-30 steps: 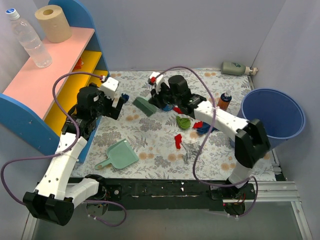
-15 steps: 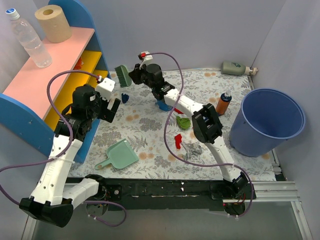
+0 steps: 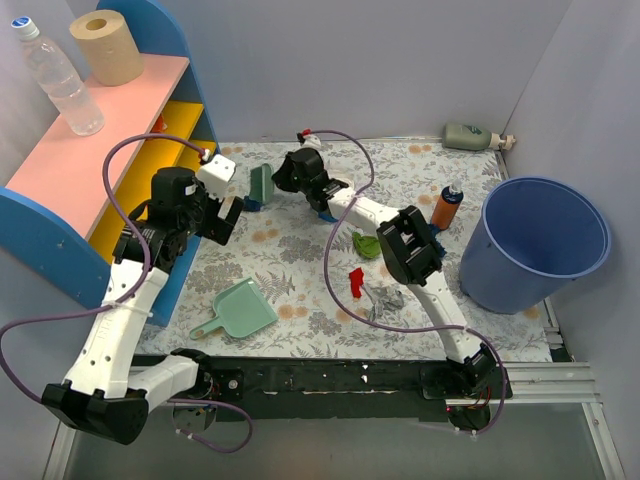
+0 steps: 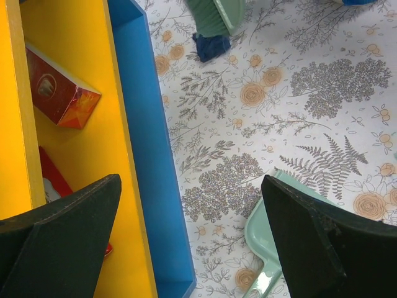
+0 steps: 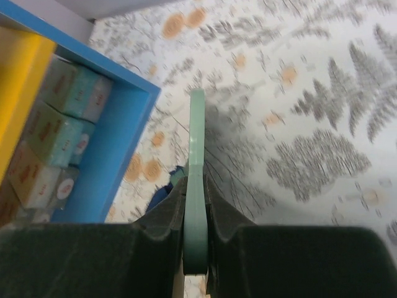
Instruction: Sweep away the paper scraps from the table
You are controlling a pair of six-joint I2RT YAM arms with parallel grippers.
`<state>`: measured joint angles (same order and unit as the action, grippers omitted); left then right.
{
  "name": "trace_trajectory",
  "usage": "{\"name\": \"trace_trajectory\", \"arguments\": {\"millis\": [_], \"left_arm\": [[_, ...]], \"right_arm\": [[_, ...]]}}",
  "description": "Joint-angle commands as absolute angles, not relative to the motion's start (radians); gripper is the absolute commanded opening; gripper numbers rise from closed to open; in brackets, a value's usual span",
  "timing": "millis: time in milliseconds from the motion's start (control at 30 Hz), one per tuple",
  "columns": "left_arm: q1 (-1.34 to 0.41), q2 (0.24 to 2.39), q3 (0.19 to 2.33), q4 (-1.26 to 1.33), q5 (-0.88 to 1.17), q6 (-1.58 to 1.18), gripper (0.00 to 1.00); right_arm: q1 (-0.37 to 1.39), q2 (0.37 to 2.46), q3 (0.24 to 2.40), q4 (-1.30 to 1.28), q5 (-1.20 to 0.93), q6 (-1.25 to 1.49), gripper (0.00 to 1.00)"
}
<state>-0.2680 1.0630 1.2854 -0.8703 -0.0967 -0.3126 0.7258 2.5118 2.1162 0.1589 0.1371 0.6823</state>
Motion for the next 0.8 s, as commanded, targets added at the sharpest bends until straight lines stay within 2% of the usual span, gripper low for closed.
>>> {"name": "trace_trajectory", "arguments": {"millis": [0,133,267,333,400,500,767], "left_arm": [[-0.268,1.009,1.264,-0.830,-0.061,-0.318,0.98],[-0.270,0.970,1.204,-0.773,-0.040,-0.321,0.98],[-0.270,0.927,1.160,-0.720,-0.002,-0.313,0.98],[-0.270,0.911,1.128,-0.698,-0.002,-0.313,0.98],[-0.270,0.894,1.100,-0.672,0.035,-0.314,0.98],[-0.270,0.896,1.103,-0.661,0.041,-0.324,0.98],[-0.270,0.917,1.146,-0.794,0.038,-0.296,0.98]], "right_arm": [[0.721,2.340,1.958,0.100,0.163,0.737,0.01],[0.718,2.208,1.774,0.048,0.166,0.663,0.01],[0.716,1.983,1.550,0.095,0.164,0.533,0.01],[0.715,1.903,1.433,0.190,0.014,0.442,0.01],[0.722,1.832,1.419,0.239,-0.122,0.417,0.01],[0.747,1.819,1.453,0.256,-0.185,0.428,0.01],[0.781,1.950,1.493,0.212,-0.098,0.537,0.01]]}}
